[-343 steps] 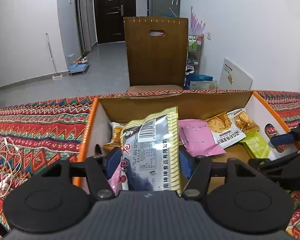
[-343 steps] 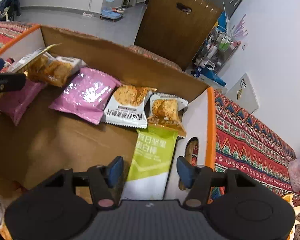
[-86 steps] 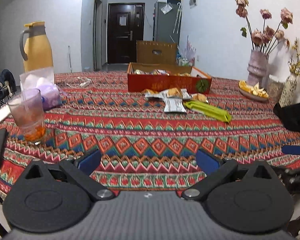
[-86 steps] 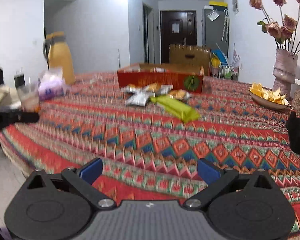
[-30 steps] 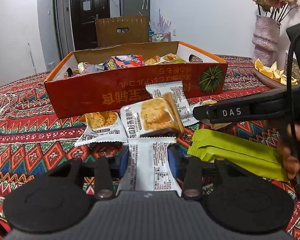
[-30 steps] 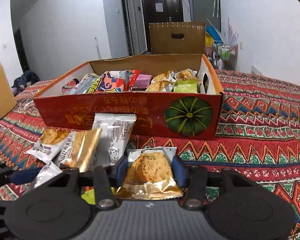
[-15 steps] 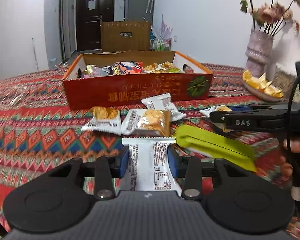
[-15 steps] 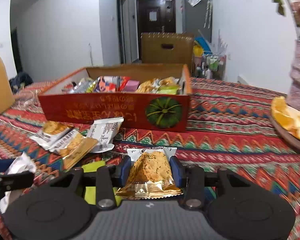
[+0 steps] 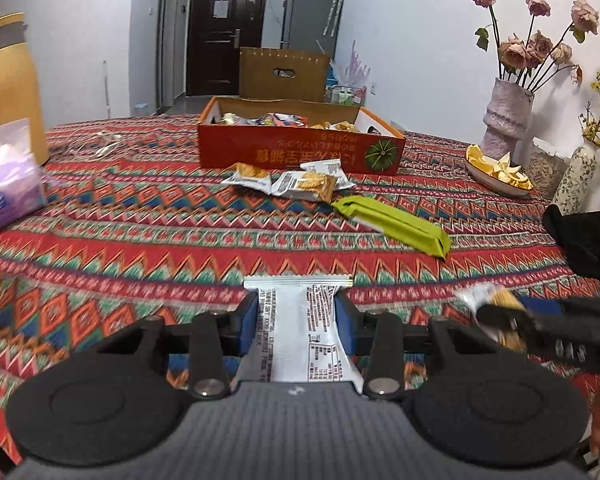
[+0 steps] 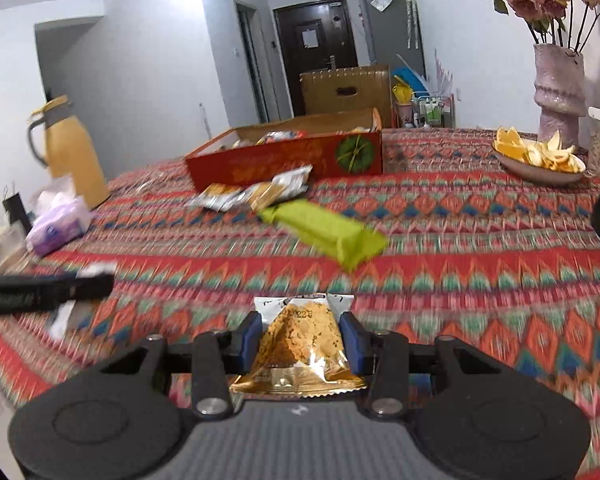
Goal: Organize snacks
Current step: 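Carry the white packet with the left tool while the right tool carries a golden cookie packet to the box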
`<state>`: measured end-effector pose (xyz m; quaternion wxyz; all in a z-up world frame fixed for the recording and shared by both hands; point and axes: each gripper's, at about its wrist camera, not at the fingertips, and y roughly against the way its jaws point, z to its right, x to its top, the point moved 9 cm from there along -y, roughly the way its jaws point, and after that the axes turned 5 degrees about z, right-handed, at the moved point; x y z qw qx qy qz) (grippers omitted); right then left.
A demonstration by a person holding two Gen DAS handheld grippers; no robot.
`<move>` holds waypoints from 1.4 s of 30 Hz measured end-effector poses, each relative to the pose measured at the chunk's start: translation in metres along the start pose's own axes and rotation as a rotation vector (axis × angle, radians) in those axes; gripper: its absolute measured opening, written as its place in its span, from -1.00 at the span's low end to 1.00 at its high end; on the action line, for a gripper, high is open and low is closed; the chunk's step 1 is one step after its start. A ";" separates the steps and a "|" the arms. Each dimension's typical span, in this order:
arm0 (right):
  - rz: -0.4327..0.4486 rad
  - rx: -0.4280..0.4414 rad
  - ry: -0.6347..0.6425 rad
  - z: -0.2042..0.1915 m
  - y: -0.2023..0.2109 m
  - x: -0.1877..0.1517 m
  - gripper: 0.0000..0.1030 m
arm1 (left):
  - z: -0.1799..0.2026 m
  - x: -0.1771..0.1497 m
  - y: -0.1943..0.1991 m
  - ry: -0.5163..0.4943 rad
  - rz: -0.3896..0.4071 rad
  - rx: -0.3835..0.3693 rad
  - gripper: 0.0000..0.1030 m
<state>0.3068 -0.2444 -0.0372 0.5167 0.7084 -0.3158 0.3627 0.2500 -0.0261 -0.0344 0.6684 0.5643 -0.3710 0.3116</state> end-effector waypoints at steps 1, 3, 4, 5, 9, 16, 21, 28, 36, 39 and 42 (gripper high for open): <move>-0.002 0.002 0.005 -0.003 0.008 -0.006 -0.19 | -0.001 -0.003 0.006 0.003 0.002 0.008 -0.22; 0.002 0.007 0.009 -0.009 0.023 -0.015 -0.19 | -0.003 -0.008 0.017 0.007 0.008 0.018 -0.22; 0.006 0.008 0.011 -0.011 0.028 -0.017 -0.19 | -0.003 -0.011 0.022 0.011 0.011 0.022 -0.22; 0.011 0.008 0.014 -0.013 0.034 -0.020 -0.19 | -0.004 -0.013 0.028 0.017 0.015 0.024 -0.22; 0.027 0.012 0.023 -0.019 0.048 -0.024 -0.19 | -0.004 -0.020 0.045 0.017 0.028 0.033 -0.22; 0.054 0.015 0.039 -0.026 0.060 -0.023 -0.19 | -0.008 -0.023 0.060 0.023 0.046 0.041 -0.22; 0.052 0.012 0.042 -0.025 0.055 -0.022 -0.19 | -0.009 -0.021 0.054 0.027 0.044 0.039 -0.22; 0.036 0.000 0.032 -0.014 0.030 -0.013 -0.19 | -0.013 -0.008 0.025 0.024 0.020 0.026 -0.22; 0.058 -0.009 0.047 0.009 -0.020 0.031 -0.19 | -0.009 0.044 -0.032 -0.007 0.041 -0.014 -0.22; 0.070 0.009 0.075 0.015 -0.043 0.060 -0.19 | -0.004 0.073 -0.058 -0.022 0.058 -0.035 -0.22; 0.081 0.031 0.106 0.023 -0.069 0.096 -0.19 | 0.002 0.109 -0.089 -0.033 0.081 -0.059 -0.22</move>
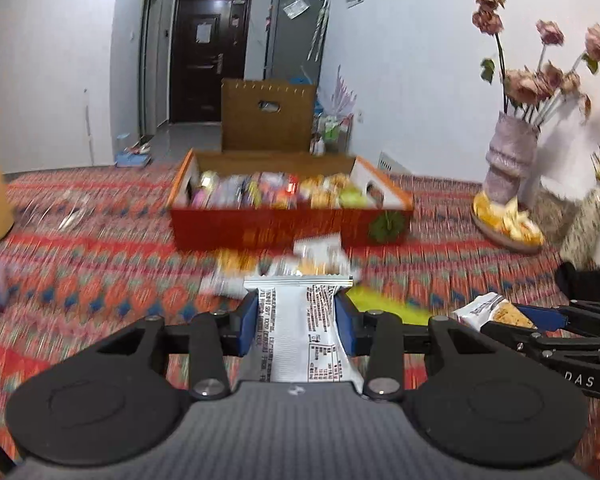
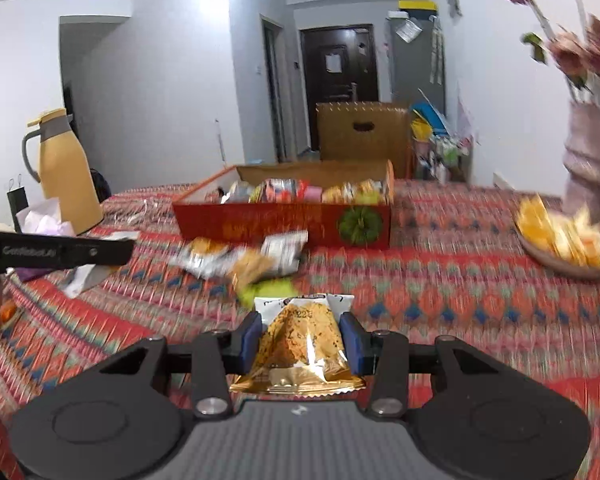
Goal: Organize snacks
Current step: 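Carry the white packet with the left tool while the right tool carries a golden cookie packet to the box, then open both tools over the orange box, releasing both packets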
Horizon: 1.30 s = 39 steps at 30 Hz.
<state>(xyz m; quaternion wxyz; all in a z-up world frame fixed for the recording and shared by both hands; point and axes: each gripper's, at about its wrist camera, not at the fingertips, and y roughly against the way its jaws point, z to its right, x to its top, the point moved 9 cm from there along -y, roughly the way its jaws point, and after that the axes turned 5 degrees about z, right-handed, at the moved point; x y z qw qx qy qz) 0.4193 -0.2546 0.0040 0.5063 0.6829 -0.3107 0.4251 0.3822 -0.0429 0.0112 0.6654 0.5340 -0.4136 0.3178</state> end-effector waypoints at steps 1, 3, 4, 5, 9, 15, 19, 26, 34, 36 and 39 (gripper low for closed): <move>0.005 0.011 0.014 0.004 -0.010 0.013 -0.19 | 0.001 0.011 -0.012 0.001 0.004 -0.013 -0.22; 0.014 0.031 0.056 0.008 -0.031 0.037 -0.19 | 0.002 0.037 -0.040 0.009 0.015 -0.028 -0.22; 0.019 0.040 0.073 0.010 -0.042 0.050 -0.19 | 0.003 0.047 -0.052 0.008 0.019 -0.034 -0.22; 0.025 0.049 0.085 0.012 -0.054 0.062 -0.19 | 0.004 0.060 -0.068 0.007 0.027 -0.046 -0.22; 0.049 0.051 0.115 0.022 -0.111 0.101 -0.19 | 0.002 0.098 -0.130 0.045 0.027 -0.081 -0.22; -0.001 0.038 0.080 0.039 -0.203 0.114 -0.19 | 0.005 0.118 -0.220 0.062 -0.022 -0.093 -0.22; -0.060 0.020 0.038 0.050 -0.251 0.105 -0.19 | 0.005 0.107 -0.272 0.067 -0.084 -0.084 -0.21; -0.121 0.086 -0.045 0.046 -0.273 0.087 -0.16 | 0.004 0.086 -0.305 0.076 -0.126 -0.078 -0.02; -0.079 0.058 -0.059 0.052 -0.248 0.103 0.17 | -0.010 0.105 -0.271 0.082 -0.082 -0.071 0.28; -0.060 0.040 -0.048 0.057 -0.233 0.113 0.17 | -0.012 0.112 -0.253 0.059 -0.063 -0.063 0.31; -0.031 0.024 -0.044 0.059 -0.205 0.127 0.18 | -0.012 0.123 -0.219 0.007 -0.031 -0.043 0.40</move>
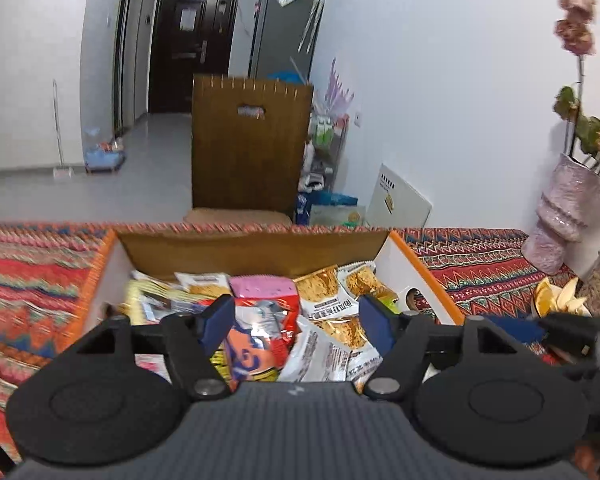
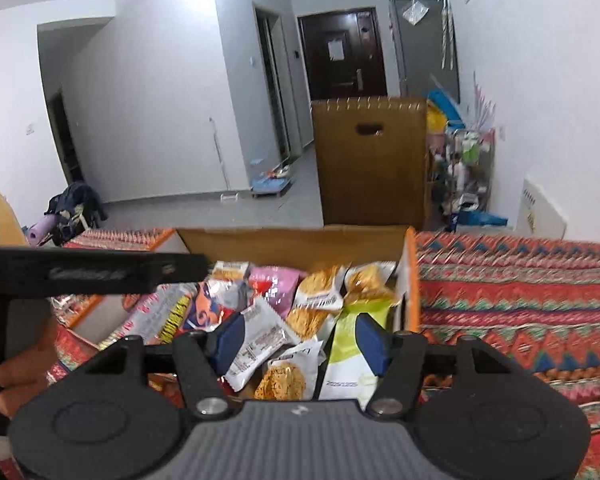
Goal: Organize snacks
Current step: 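Open both tools over the orange box, releasing both packets, then withdraw both tools from the box back toward the remaining snacks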
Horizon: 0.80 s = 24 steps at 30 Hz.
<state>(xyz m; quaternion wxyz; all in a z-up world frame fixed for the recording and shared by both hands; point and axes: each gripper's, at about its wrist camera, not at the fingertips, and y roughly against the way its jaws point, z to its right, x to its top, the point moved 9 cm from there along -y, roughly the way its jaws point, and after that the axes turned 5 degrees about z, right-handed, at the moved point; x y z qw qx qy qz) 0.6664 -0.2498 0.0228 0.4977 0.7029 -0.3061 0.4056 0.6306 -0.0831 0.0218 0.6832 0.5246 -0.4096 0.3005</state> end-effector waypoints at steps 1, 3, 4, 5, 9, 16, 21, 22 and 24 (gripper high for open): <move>0.010 -0.005 0.010 -0.001 0.012 0.005 0.18 | 0.002 0.003 0.011 -0.019 0.009 0.007 0.42; 0.024 -0.008 0.031 -0.008 0.035 0.010 0.21 | 0.005 0.007 0.040 -0.058 0.028 0.018 0.49; 0.032 -0.009 0.044 -0.010 0.047 0.014 0.22 | 0.007 0.007 0.057 -0.072 0.039 0.019 0.55; 0.040 -0.011 0.057 -0.014 0.060 0.015 0.27 | 0.007 0.008 0.072 -0.078 0.050 0.017 0.59; 0.069 -0.008 0.113 -0.033 0.119 0.017 0.40 | 0.016 -0.001 0.138 -0.113 0.079 0.004 0.75; 0.100 0.014 0.189 -0.071 0.214 -0.002 0.64 | 0.034 -0.032 0.246 -0.167 0.122 -0.005 0.93; 0.120 0.015 0.237 -0.089 0.272 -0.031 0.70 | 0.044 -0.063 0.318 -0.187 0.168 -0.027 1.00; 0.123 0.017 0.247 -0.092 0.283 -0.039 0.70 | 0.044 -0.070 0.331 -0.195 0.181 -0.024 1.00; 0.131 0.025 0.255 -0.098 0.304 -0.055 0.75 | 0.045 -0.086 0.357 -0.209 0.201 -0.006 1.00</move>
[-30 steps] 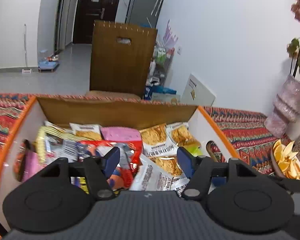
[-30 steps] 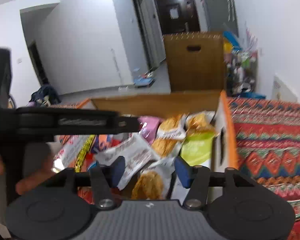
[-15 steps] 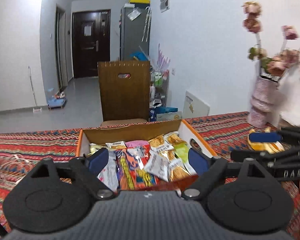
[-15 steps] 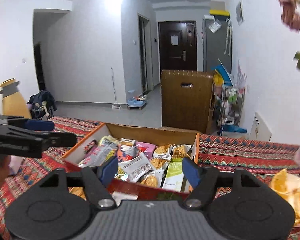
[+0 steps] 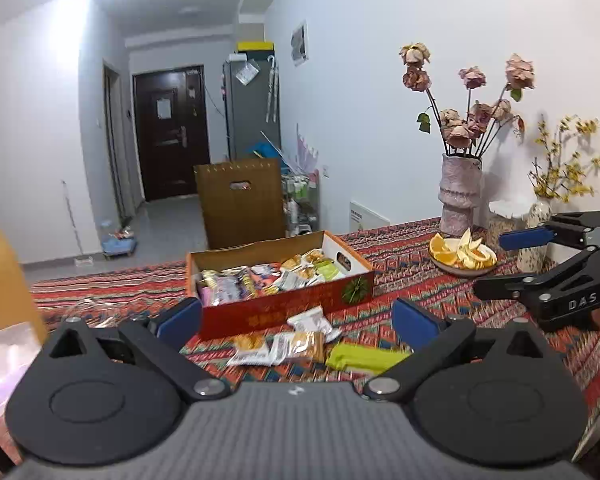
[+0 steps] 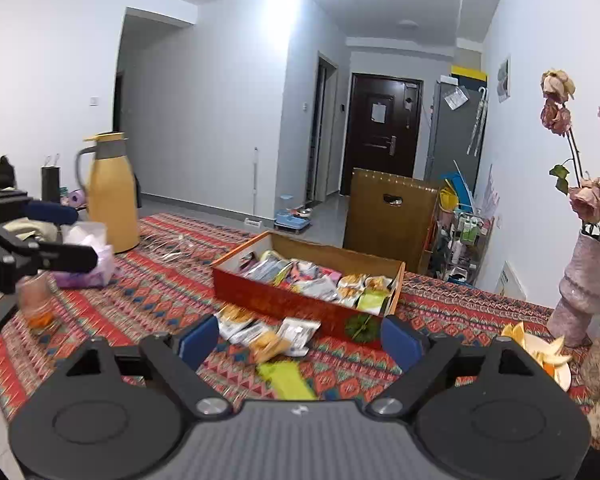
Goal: Organize snacks
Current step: 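Withdraw both tools from the box back toward the remaining snacks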
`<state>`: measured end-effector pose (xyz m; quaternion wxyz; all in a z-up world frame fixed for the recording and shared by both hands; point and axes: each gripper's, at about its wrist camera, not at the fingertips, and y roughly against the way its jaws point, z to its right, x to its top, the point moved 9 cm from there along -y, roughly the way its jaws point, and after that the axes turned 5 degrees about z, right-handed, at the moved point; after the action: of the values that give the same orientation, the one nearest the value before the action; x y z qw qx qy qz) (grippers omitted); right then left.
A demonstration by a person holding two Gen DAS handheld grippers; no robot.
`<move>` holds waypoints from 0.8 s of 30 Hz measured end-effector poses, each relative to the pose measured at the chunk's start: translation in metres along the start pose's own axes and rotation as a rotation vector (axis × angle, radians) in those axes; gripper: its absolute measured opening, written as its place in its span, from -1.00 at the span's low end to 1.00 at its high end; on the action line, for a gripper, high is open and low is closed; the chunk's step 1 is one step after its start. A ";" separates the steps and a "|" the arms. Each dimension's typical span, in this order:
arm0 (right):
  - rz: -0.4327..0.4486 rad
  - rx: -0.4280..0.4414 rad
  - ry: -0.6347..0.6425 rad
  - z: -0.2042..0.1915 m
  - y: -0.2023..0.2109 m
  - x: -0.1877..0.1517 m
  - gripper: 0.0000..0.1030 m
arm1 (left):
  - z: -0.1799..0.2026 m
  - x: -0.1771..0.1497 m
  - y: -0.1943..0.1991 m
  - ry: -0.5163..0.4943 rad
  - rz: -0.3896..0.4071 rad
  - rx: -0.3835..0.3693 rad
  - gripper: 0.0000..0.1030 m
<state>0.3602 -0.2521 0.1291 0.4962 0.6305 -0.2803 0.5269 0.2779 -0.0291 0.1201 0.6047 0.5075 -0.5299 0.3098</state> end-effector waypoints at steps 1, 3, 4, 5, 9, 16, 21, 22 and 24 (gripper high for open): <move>0.004 0.002 -0.005 -0.005 0.011 -0.006 0.77 | 0.002 -0.004 0.011 -0.002 0.006 0.005 1.00; 0.007 0.006 -0.013 -0.013 0.028 -0.018 0.84 | 0.007 -0.014 0.034 0.009 0.014 0.009 1.00; 0.009 0.005 -0.015 -0.016 0.037 -0.024 0.85 | 0.010 -0.021 0.044 0.018 0.016 0.006 1.00; 0.007 0.005 -0.015 -0.019 0.044 -0.030 0.85 | 0.012 -0.027 0.054 0.023 0.016 0.004 1.00; -0.002 0.006 -0.033 -0.026 0.067 -0.058 0.86 | 0.020 -0.060 0.079 0.058 -0.010 0.006 1.00; -0.059 -0.013 -0.124 -0.031 0.084 -0.114 0.86 | 0.008 -0.113 0.095 0.171 -0.087 0.085 1.00; -0.117 -0.038 -0.174 -0.035 0.079 -0.151 0.86 | -0.005 -0.137 0.094 0.241 -0.139 0.112 1.00; -0.128 -0.038 -0.187 -0.035 0.077 -0.156 0.86 | -0.007 -0.139 0.092 0.245 -0.147 0.115 1.00; -0.142 -0.039 -0.201 -0.035 0.073 -0.163 0.86 | -0.009 -0.142 0.088 0.248 -0.159 0.116 1.00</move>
<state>0.2354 -0.2727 -0.0020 0.5139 0.6887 -0.2933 0.4189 0.1655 0.0287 0.0105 0.6578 0.5399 -0.3903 0.3514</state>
